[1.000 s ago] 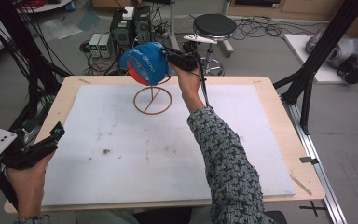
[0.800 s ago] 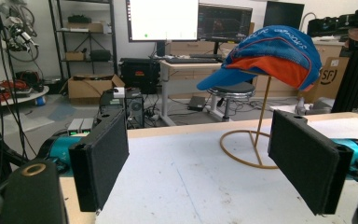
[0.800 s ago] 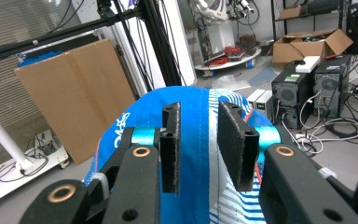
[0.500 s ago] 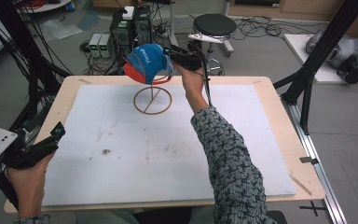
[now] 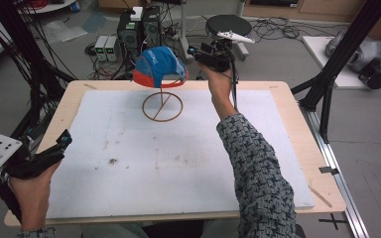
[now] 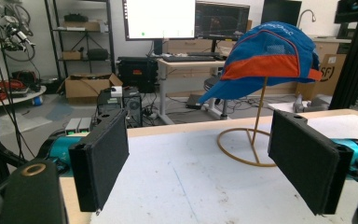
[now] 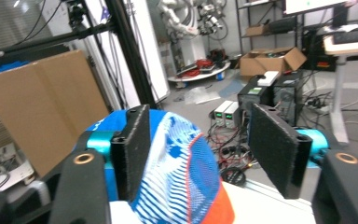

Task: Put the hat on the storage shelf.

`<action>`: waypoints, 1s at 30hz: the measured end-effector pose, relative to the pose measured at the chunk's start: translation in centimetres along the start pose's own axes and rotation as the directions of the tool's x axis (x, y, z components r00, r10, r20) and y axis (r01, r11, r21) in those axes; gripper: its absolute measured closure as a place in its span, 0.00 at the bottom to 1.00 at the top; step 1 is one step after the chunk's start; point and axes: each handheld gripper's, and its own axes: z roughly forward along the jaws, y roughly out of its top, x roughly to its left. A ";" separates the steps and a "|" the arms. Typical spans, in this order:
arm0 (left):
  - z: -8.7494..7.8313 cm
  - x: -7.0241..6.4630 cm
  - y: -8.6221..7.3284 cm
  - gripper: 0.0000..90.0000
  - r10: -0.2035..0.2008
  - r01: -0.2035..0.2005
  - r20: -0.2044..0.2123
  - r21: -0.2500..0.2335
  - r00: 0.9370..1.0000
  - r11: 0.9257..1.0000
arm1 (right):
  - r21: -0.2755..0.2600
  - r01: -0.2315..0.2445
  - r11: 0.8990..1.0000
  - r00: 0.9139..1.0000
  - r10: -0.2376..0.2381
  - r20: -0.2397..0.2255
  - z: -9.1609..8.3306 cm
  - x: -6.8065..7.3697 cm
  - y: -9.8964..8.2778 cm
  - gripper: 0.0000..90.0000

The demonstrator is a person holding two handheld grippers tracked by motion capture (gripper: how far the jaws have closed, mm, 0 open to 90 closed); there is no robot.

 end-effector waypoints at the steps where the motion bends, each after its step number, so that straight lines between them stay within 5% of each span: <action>1: 0.0 0.0 0.0 0.23 0.000 0.000 0.001 -0.001 1.000 1.000 | -0.009 0.001 1.000 1.000 -0.001 0.014 -0.5 -0.2 0.2 0.39; 8: 0.3 -0.2 0.0 0.23 0.004 -0.004 0.007 0.002 1.000 1.000 | -0.052 -0.005 0.999 0.997 0.008 0.073 -3.6 -1.6 0.5 0.33; 11: 0.5 -0.3 0.0 0.23 0.005 -0.005 0.011 0.000 1.000 1.000 | -0.032 -0.002 0.999 0.995 0.006 0.096 -4.9 -2.3 0.8 0.29; 21: 1.1 -1.0 -0.1 0.23 0.013 -0.014 0.034 0.010 0.999 1.000 | -0.085 0.069 0.994 0.987 -0.056 0.153 -9.7 -2.8 1.4 0.24; 30: 1.4 -1.5 -0.3 0.23 0.021 -0.023 0.046 0.022 0.999 0.999 | -0.112 0.139 0.984 0.969 -0.112 0.219 -14.9 -3.2 1.0 0.19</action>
